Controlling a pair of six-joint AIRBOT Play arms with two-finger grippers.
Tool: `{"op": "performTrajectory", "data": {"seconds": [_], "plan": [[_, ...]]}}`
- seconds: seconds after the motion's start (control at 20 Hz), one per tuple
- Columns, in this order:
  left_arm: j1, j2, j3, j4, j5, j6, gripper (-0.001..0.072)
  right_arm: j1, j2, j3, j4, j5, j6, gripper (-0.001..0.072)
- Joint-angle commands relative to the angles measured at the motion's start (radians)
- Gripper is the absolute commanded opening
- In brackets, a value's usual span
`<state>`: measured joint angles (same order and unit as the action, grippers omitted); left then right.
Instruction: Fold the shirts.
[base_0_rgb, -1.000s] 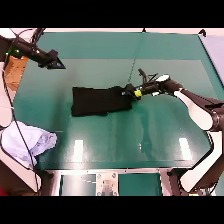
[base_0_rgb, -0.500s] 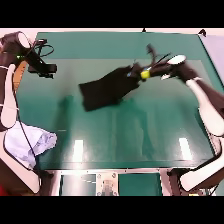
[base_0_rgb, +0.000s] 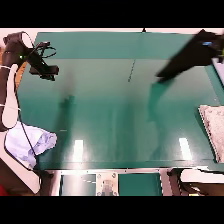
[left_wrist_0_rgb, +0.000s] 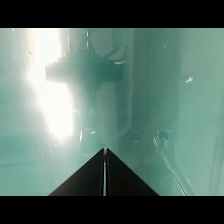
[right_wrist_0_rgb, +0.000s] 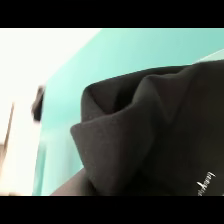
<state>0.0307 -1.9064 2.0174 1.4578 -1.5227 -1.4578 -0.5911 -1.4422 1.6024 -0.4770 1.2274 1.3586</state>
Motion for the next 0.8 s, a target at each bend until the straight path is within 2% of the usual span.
{"op": "performTrajectory", "data": {"seconds": [0.0, 0.2, 0.4, 0.55, 0.75], "plan": [[-0.001, 0.000, 0.000, -0.032, -0.011, -0.001, 0.0023, -0.250, 0.032, 0.002, -0.006, 0.031, 0.056, 0.0021], [-0.001, 0.000, 0.000, -0.079, -0.008, -0.002, 0.0023, -0.441, 0.032, 0.002, -0.048, 0.100, 0.076, 0.0022], [-0.001, 0.000, 0.000, -0.106, -0.008, -0.004, 0.0023, -0.557, 0.034, 0.002, -0.108, 0.244, 0.120, 0.0021], [-0.001, 0.000, 0.000, -0.113, -0.020, -0.003, 0.0023, -0.623, 0.049, 0.002, -0.251, 0.356, 0.206, 0.0022], [-0.001, 0.000, 0.000, -0.114, -0.040, 0.000, 0.0023, -0.676, 0.087, 0.002, -0.542, 0.477, 0.346, 0.0022]]}}
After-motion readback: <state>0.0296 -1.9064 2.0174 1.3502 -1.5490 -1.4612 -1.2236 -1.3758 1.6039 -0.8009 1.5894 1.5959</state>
